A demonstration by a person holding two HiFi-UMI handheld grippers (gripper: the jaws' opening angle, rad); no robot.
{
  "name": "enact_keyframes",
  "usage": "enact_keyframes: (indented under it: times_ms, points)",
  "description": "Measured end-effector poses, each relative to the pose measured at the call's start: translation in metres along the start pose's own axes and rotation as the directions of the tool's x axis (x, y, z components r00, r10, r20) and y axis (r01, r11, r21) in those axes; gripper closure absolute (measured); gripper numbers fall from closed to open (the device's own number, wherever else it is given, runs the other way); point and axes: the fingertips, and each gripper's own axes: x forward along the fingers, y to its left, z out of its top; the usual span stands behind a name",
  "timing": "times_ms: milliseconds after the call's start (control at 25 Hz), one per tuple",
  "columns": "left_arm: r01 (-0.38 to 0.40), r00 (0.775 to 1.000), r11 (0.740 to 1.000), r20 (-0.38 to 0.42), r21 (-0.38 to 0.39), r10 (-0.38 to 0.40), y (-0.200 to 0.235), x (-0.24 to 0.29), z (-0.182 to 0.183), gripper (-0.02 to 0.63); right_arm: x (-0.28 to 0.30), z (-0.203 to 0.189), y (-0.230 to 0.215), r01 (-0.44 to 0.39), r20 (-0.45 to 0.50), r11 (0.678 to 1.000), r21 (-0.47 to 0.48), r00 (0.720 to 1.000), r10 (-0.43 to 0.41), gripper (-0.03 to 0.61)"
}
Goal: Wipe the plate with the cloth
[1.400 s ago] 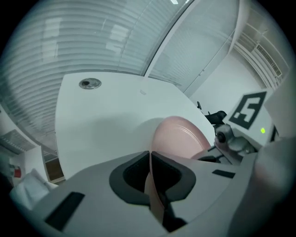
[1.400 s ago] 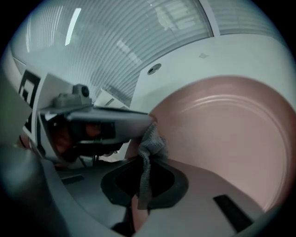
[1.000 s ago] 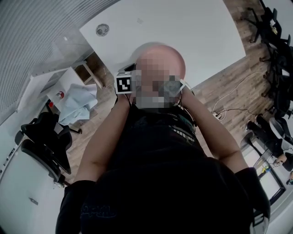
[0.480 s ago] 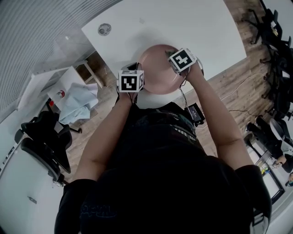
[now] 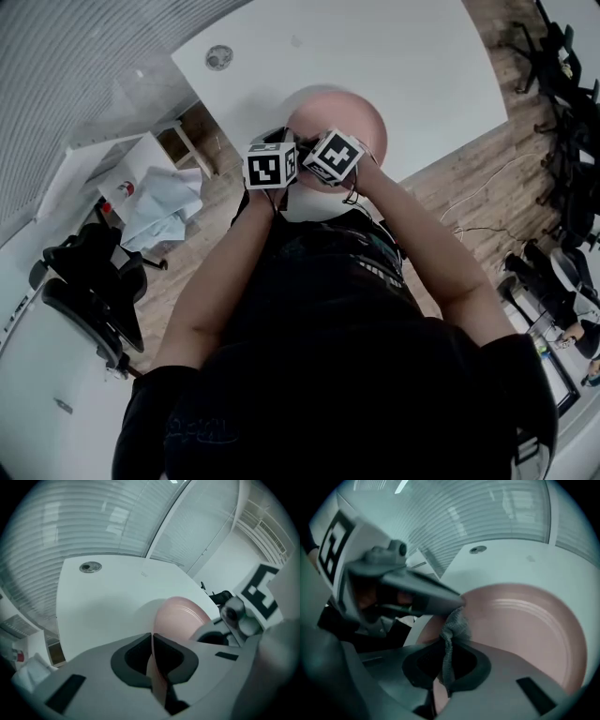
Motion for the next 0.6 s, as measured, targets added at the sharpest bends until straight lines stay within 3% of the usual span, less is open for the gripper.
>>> enact_keyframes:
  times_ms: [120, 200, 360, 480, 600]
  points:
    - [-0.001, 1.000, 1.000, -0.002, -0.001, 0.001, 0.000, 0.000, 0.000, 0.588, 0.000, -0.043, 0.024, -0.053, -0.072, 0.999, -0.004, 0.996, 0.053, 0.545]
    - [0.000, 1.000, 1.000, -0.004, 0.001, 0.000, 0.001, 0.000, -0.001, 0.588, -0.007, -0.076, 0.025, -0.044, -0.136, 0.999, -0.010, 0.990, 0.042, 0.545]
    - [0.003, 1.000, 0.999, -0.015, 0.032, -0.002, 0.000, 0.000, 0.000, 0.588, -0.043, -0.133, -0.022, 0.119, -0.304, 0.989, -0.089, 0.942, -0.141, 0.545]
    - [0.007, 1.000, 0.999, -0.021, 0.046, -0.006, -0.001, 0.000, 0.001, 0.588, -0.063, -0.127, -0.060, 0.180, -0.281, 0.976, -0.124, 0.937, -0.209, 0.545]
    - [0.005, 1.000, 0.998, -0.023, 0.068, -0.004, -0.001, -0.001, 0.001, 0.588, -0.080, -0.103, -0.106, 0.308, -0.227, 0.943, -0.128, 0.916, -0.331, 0.545]
